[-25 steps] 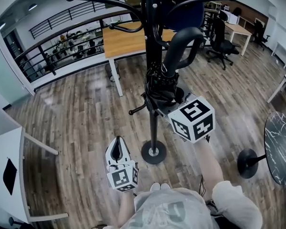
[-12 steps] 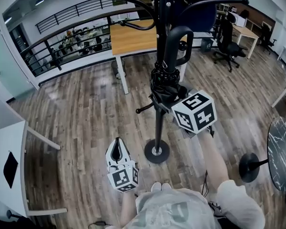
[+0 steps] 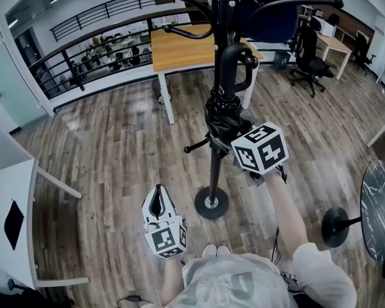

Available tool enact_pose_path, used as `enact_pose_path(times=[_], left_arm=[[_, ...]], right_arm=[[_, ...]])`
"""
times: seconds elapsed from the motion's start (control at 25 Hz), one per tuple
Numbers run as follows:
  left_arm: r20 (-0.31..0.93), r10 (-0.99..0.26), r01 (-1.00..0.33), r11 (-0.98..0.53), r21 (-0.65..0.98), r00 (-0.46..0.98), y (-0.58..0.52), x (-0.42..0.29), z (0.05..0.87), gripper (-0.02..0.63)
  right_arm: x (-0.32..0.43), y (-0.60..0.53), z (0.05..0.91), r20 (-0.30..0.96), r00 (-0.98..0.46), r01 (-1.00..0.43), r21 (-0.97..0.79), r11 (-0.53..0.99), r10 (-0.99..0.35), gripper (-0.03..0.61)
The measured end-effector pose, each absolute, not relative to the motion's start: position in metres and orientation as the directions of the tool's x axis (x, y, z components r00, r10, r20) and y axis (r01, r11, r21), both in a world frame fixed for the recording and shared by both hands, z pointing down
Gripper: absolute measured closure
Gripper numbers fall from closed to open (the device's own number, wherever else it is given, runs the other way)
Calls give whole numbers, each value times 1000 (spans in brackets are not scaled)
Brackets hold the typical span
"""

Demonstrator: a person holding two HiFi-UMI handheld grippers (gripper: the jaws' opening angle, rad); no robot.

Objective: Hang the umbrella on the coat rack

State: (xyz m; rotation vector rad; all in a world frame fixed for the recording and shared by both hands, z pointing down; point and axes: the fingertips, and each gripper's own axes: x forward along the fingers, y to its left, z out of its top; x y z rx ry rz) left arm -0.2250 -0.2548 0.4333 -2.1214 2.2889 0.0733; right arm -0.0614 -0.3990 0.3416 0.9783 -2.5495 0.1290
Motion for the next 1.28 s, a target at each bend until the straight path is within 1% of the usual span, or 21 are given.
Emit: enact_pose_path(times=[0.2,0.44,0.8,0.92,1.0,1.08,1.2,1.28], left_arm=[[-43,-996,-997,74,10,-75,-261,-221,436,587],[-32,-997,-997,74,-9,-73,-265,-222,438,586],[-33,-998,-999,46,-23,-45,-269,-213,436,587],[-32,-999,-999,27,-28,-26,-269,-207,435,586],[-33,-999,-1000,14,-25,-13,-270,-202,434,586],[-36,-999,-1000,3,-15,-2,-270,-199,433,586],[-39,-999,-1000,-12,-19,13,-270,-195,431,586],[-41,-999,-1000,-21,-23,22,-269,-193,429,586]], right_arm=[[-63,-407,356,425,-680,-652,22,758,-597,307],[-63,-412,360,407,-685,-660,7,751,-605,307],[-64,-408,358,296,-716,-671,-44,740,-632,301],[-63,-405,357,253,-728,-674,-92,733,-637,300],[-61,-405,356,240,-725,-681,-110,724,-645,286],[-59,-405,354,242,-707,-696,-70,714,-665,279],[-54,-402,349,253,-662,-718,53,694,-705,267],[-51,-398,346,256,-646,-722,100,684,-719,258]])
